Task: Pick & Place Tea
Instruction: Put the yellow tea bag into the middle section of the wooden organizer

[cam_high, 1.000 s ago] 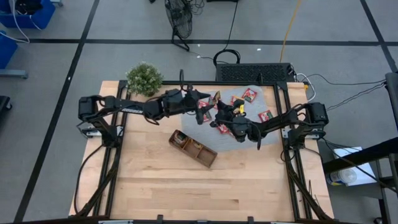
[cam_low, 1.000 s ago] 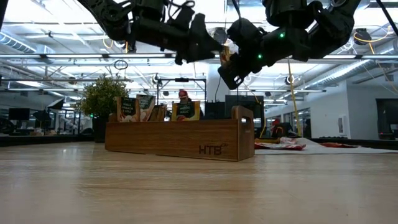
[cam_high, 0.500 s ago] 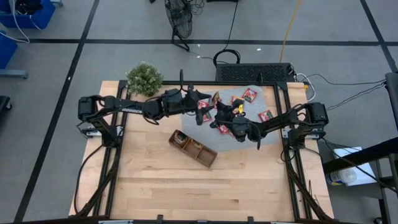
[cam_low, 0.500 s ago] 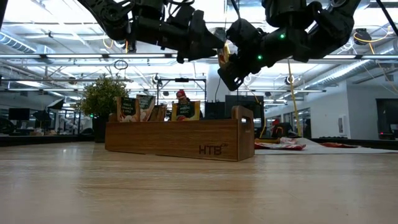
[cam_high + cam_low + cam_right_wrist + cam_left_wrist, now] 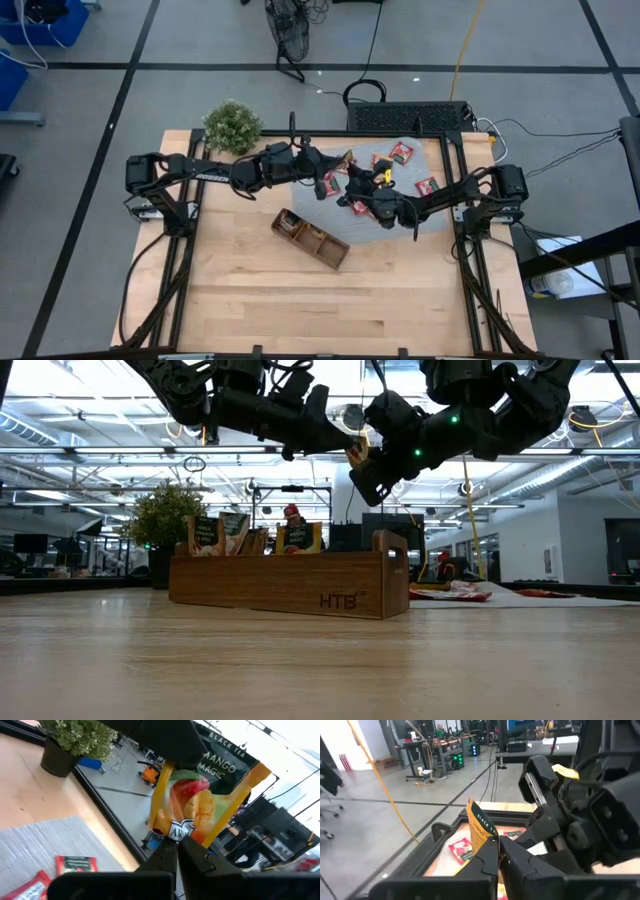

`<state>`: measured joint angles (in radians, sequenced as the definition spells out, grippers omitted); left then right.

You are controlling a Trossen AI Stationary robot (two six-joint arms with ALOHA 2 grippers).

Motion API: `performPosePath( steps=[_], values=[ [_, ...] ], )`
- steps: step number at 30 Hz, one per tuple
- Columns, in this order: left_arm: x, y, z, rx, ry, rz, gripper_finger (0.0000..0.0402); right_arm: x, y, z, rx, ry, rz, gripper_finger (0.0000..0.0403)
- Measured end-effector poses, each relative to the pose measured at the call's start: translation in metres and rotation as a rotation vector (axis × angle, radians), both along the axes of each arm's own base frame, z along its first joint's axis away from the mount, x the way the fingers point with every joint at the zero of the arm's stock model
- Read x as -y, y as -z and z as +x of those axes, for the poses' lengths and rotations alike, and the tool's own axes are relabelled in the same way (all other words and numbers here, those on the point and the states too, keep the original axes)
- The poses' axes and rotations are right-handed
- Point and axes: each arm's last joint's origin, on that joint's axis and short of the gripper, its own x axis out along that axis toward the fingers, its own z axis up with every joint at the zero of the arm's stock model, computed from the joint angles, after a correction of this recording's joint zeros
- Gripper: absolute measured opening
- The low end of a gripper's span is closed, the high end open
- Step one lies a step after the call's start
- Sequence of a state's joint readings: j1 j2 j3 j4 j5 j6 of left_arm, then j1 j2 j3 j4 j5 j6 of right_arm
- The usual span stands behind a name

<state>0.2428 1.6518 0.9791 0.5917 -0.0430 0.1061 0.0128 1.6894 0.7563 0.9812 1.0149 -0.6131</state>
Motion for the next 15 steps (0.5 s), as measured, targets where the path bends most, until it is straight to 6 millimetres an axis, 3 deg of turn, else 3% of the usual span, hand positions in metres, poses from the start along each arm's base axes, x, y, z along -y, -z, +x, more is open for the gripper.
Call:
performPosePath(
  steps=[3,9,15],
  values=[
    [0.001,-0.005,-0.004,-0.035,-0.017,0.069,0.001,-0.003,0.003,0.0,0.051,-0.014,0.055,0.0005],
    [0.005,-0.034,-0.027,-0.099,-0.027,0.227,0.0004,-0.014,0.011,-0.001,0.156,-0.027,0.181,0.0022],
    [0.017,-0.038,-0.063,-0.289,0.434,0.283,0.0003,-0.028,0.014,-0.001,0.146,-0.064,0.202,0.0028]
  ],
)
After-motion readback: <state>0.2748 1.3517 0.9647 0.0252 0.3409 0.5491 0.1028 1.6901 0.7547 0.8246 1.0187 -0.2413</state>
